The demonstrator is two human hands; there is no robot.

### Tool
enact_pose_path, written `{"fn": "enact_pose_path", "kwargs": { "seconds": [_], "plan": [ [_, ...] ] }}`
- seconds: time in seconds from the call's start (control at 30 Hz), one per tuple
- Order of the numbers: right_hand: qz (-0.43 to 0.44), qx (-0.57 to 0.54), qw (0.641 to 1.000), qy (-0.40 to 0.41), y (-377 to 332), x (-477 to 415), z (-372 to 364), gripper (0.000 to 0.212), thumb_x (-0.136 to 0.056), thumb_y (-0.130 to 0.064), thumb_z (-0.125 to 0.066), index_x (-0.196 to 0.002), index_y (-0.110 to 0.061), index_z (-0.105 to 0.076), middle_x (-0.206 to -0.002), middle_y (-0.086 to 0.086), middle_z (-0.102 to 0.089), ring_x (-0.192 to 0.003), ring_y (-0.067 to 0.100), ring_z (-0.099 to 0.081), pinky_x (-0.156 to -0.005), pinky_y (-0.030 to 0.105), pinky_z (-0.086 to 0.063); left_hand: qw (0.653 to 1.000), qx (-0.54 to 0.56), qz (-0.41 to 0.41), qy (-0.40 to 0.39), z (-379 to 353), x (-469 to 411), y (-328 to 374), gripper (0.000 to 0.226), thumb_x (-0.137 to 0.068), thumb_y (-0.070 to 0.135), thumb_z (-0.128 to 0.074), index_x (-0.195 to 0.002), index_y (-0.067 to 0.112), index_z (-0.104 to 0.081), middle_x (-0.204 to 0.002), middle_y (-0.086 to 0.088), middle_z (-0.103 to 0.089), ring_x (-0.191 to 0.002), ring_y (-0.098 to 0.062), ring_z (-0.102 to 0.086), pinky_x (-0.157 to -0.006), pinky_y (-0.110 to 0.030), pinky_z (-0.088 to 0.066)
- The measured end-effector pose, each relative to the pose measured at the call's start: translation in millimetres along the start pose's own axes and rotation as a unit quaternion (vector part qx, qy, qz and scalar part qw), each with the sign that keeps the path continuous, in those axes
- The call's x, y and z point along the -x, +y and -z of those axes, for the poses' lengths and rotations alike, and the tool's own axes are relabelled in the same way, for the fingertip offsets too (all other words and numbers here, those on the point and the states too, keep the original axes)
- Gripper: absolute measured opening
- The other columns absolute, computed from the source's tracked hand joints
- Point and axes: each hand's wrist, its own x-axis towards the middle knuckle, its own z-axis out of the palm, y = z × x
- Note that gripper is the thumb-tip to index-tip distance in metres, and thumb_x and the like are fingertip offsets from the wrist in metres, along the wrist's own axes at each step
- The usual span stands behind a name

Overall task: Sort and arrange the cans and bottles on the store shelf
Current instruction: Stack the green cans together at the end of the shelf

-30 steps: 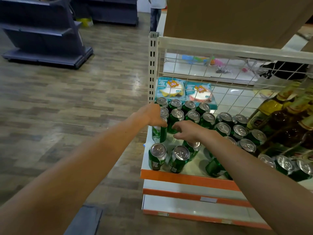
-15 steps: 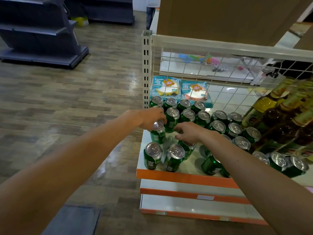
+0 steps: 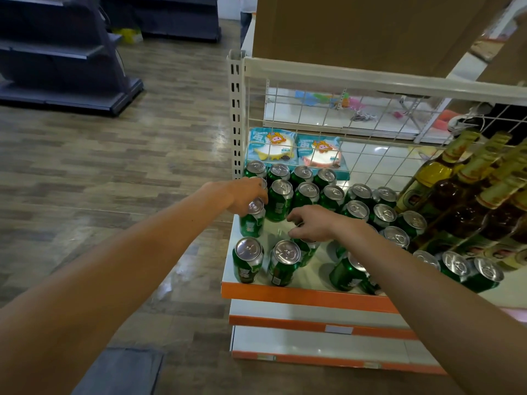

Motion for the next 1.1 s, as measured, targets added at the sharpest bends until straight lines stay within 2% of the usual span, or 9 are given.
{"fn": "enact_pose_path", "kwargs": {
  "seconds": [0.17,0.37,0.47,0.6,0.67,0.73,0.83,0.93,1.1],
  "plan": [
    [0.002,-0.016,1.0,-0.026,9.9,13.7,13.7,0.066,-0.086,-0.033,-0.073,-0.144,-0.018,-0.045,-0.145,0.001,-0.05,-0.128,0.02,-0.052,-0.103,0.031,-0.044,1.0,0.022,0.005,0.012,-5.2,2.6,-2.5,0.062,-0.084,0.008,-0.069,-0.141,0.022,-0.049,-0.135,-0.006,-0.039,-0.121,-0.025,-0.044,-0.086,-0.026,-0.036],
    [-0.017,-0.004,0.998,-0.055,29.4,26.1,19.0,0.073,-0.08,-0.036,-0.079,-0.142,-0.021,-0.044,-0.136,0.001,-0.055,-0.118,0.02,-0.054,-0.1,0.035,-0.046,0.999,0.031,0.008,0.01,-3.4,-0.7,-1.0,0.061,-0.086,0.009,-0.068,-0.142,0.022,-0.048,-0.137,-0.006,-0.039,-0.122,-0.025,-0.045,-0.088,-0.026,-0.037],
    [-0.026,-0.006,0.998,-0.059,38.0,31.6,19.8,0.075,-0.081,-0.033,-0.078,-0.145,-0.02,-0.041,-0.135,0.001,-0.054,-0.114,0.017,-0.054,-0.095,0.029,-0.045,0.999,0.034,0.029,0.002,-2.9,-0.7,3.2,0.064,-0.087,0.009,-0.068,-0.145,0.022,-0.044,-0.141,-0.007,-0.038,-0.127,-0.027,-0.044,-0.097,-0.03,-0.04],
    [-0.016,-0.012,0.999,-0.032,38.5,33.0,11.3,0.078,-0.08,-0.032,-0.079,-0.146,-0.019,-0.039,-0.139,0.001,-0.051,-0.12,0.019,-0.052,-0.095,0.028,-0.043,0.997,0.061,0.043,0.035,13.0,-0.6,24.7,0.062,-0.09,0.013,-0.064,-0.147,0.021,-0.041,-0.141,-0.01,-0.041,-0.13,-0.03,-0.043,-0.099,-0.036,-0.041],
    [-0.012,-0.03,0.999,-0.015,36.6,29.0,2.8,0.077,-0.078,-0.032,-0.081,-0.143,-0.021,-0.042,-0.138,0.001,-0.053,-0.12,0.02,-0.053,-0.099,0.032,-0.045,0.99,0.108,0.03,0.086,23.7,-4.1,43.7,0.056,-0.089,0.018,-0.066,-0.142,0.02,-0.048,-0.136,-0.009,-0.049,-0.122,-0.025,-0.05,-0.094,-0.032,-0.044],
    [-0.01,-0.066,0.998,0.003,36.3,25.7,-2.3,0.072,-0.076,-0.03,-0.083,-0.138,-0.022,-0.047,-0.132,0.001,-0.056,-0.115,0.02,-0.056,-0.097,0.035,-0.048,0.987,0.147,0.002,0.056,28.0,-7.1,66.8,0.054,-0.086,0.027,-0.072,-0.137,0.019,-0.054,-0.129,-0.005,-0.058,-0.11,-0.019,-0.057,-0.093,-0.03,-0.048],
    [-0.004,-0.106,0.994,0.035,38.8,24.9,0.8,0.054,-0.074,-0.03,-0.085,-0.119,-0.025,-0.056,-0.108,-0.008,-0.062,-0.098,0.013,-0.059,-0.078,0.024,-0.046,0.988,0.151,-0.023,-0.034,14.9,-16.2,93.1,0.053,-0.079,0.036,-0.079,-0.124,0.016,-0.06,-0.11,-0.001,-0.066,-0.098,-0.021,-0.062,-0.086,-0.033,-0.051],
    [-0.02,-0.111,0.99,0.081,41.7,22.3,6.7,0.044,-0.071,-0.037,-0.085,-0.104,-0.024,-0.059,-0.091,-0.009,-0.061,-0.081,0.009,-0.056,-0.063,0.022,-0.039,0.985,0.169,-0.028,0.006,4.4,-24.0,98.5,0.05,-0.07,0.028,-0.085,-0.114,0.02,-0.062,-0.093,0.005,-0.063,-0.09,-0.02,-0.064,-0.074,-0.029,-0.047],
    [-0.024,-0.16,0.978,0.13,38.6,13.4,16.3,0.047,-0.068,-0.038,-0.086,-0.105,-0.02,-0.064,-0.098,-0.002,-0.068,-0.088,0.016,-0.063,-0.075,0.031,-0.05,0.986,0.135,-0.015,0.1,9.5,-28.9,88.4,0.071,-0.072,0.026,-0.085,-0.134,0.02,-0.05,-0.118,-0.002,-0.054,-0.109,-0.022,-0.056,-0.087,-0.031,-0.045]
  ]
}}
